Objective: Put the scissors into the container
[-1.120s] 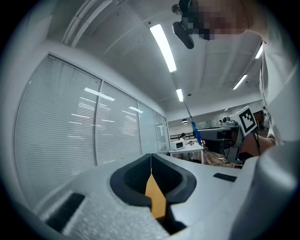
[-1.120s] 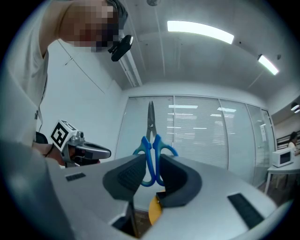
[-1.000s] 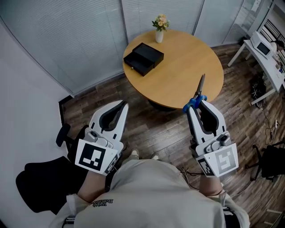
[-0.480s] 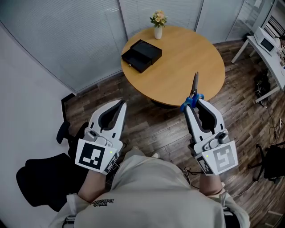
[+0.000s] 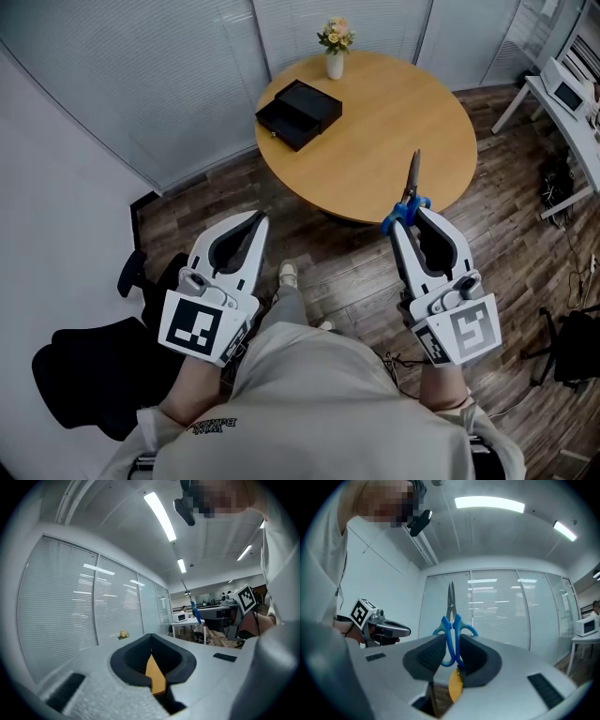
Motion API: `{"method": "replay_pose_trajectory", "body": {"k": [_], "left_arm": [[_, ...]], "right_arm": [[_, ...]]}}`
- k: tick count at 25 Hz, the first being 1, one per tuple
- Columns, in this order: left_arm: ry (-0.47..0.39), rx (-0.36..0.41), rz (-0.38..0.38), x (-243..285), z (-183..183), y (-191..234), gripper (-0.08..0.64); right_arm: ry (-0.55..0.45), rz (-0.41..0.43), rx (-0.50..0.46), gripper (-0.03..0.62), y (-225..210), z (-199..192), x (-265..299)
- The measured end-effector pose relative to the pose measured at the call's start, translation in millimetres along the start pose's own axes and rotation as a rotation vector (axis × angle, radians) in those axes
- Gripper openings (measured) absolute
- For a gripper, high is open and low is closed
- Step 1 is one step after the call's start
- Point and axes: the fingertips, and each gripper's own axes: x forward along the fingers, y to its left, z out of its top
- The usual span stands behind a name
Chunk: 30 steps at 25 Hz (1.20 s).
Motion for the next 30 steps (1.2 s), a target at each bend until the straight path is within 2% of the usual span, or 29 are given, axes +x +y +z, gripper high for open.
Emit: {"method": "replay_pose_trajectory", "body": {"k": [11,17,21,30], "left_arm": [[-0.013,-0.013,0.026,7,-10,7,0.021],[0.005,-0.048,0.017,45,-34,75,0.021],[0.018,-0.054,0.002,65,-42,102,0.021],[0.027,-0.068,-0.032,114,-48,171,0.021]], "right_arm": [[0.011,0.032,-0.015,0.097,-3,-7,11],[0.049,0.033,-0.030,0.097,-13,-24,91],[0.056,0.056,-0.017,0.097,-13,-23,124],[0.095,0.049,-0.014,0.097,-27,-25,206]]}}
